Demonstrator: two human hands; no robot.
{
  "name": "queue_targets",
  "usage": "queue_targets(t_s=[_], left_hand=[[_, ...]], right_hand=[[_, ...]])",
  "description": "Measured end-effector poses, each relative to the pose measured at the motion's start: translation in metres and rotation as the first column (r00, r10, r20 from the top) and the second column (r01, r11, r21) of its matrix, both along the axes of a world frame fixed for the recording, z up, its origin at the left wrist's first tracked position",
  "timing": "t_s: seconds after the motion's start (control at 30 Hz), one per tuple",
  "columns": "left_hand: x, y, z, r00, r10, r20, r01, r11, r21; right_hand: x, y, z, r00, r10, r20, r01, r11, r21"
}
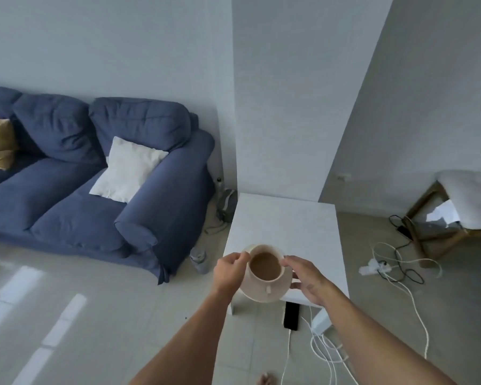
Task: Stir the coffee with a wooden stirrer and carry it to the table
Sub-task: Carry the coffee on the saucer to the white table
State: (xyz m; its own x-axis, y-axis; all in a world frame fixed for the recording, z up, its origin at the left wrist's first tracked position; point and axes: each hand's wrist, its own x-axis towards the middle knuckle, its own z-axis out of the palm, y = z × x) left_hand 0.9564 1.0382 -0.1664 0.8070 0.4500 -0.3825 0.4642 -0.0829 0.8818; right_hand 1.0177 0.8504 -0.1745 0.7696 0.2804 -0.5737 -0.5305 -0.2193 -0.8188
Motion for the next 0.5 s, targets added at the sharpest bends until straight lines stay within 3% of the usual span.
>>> queue_targets(t_s=[0.5], left_hand=[[0.156, 0.01, -0.008, 0.994, -0.112, 0.009, 0.112, 0.993, 0.023]], right_hand=[[0.133, 0.004, -0.012, 0.988, -0.143, -0.065, 0.147, 0.987, 0.059]])
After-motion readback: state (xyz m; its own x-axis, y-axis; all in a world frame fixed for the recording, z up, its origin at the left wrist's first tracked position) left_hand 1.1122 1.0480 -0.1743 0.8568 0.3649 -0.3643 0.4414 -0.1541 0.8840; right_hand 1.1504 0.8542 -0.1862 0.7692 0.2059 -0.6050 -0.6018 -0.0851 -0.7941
